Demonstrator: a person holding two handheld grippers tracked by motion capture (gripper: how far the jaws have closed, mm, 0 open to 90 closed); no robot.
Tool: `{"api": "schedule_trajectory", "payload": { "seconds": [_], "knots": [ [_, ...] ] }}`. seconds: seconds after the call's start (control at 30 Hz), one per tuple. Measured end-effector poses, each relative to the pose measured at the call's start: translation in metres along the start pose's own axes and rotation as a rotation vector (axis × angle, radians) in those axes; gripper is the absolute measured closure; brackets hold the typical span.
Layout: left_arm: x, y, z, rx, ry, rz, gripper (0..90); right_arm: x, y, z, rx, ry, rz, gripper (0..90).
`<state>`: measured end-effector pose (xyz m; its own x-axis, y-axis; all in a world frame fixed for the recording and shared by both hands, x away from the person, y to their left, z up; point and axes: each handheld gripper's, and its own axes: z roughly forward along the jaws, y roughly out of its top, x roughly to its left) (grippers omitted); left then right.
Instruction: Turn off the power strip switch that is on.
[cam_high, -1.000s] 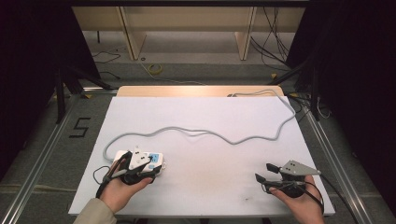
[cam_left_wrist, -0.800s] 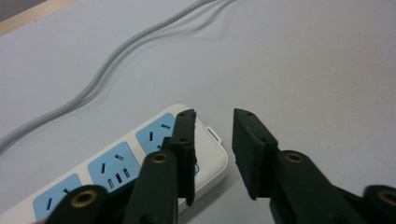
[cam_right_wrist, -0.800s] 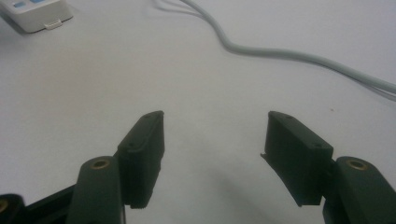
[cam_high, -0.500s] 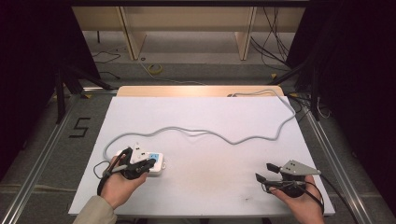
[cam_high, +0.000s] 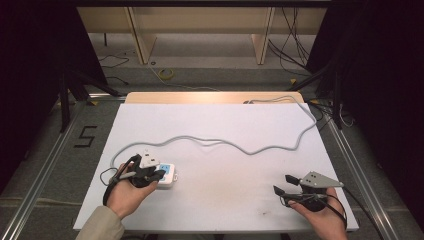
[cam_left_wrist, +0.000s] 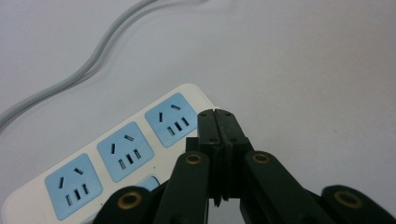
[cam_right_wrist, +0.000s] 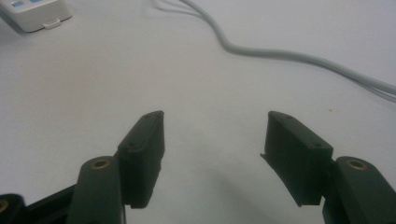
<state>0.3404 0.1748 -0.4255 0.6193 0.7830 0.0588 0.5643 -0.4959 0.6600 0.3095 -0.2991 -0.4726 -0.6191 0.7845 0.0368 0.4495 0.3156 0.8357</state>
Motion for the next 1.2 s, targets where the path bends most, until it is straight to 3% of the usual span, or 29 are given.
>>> {"api": "schedule_trajectory", "payload": {
  "seconds": [0.37,1.2],
  "knots": [
    [0.005,0.005,0.002,0.038,0.010,-0.024,89.6,0.000,0.000,0.000,0.000,0.000,0.002,38.8],
    [0.010,0.013,0.006,0.083,0.011,-0.029,89.7,-0.003,0.001,-0.001,0.003,-0.002,-0.001,38.4]
  ]
}}
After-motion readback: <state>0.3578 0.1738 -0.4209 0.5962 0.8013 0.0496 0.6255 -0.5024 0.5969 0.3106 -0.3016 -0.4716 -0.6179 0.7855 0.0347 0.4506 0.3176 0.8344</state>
